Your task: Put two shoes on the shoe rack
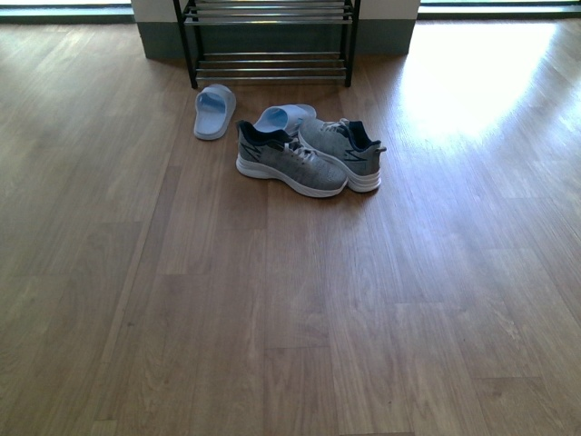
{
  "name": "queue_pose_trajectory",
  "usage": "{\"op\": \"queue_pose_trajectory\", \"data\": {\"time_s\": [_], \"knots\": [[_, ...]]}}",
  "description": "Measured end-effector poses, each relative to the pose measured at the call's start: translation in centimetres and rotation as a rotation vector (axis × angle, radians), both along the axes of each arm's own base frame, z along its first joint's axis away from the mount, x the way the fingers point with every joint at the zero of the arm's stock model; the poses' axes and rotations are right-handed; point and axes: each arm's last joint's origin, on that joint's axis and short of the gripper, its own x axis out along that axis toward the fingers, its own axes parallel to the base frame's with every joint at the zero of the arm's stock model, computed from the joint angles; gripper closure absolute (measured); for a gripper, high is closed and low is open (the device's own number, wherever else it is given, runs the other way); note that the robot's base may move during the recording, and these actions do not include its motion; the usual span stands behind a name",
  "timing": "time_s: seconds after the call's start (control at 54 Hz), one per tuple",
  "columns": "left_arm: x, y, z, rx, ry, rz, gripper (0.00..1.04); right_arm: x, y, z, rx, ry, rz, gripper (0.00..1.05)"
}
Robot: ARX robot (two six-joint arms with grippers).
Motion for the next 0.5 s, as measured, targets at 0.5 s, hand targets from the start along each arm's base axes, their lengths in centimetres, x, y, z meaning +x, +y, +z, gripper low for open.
{"op": "queue_pose_trajectory", "data": {"time_s": [0.5], "knots": [[0.00,0.00,0.00,0.000,0.000,0.000,0.09,0.00,0.00,0.00,0.000,0.000,0.000,0.09]]}}
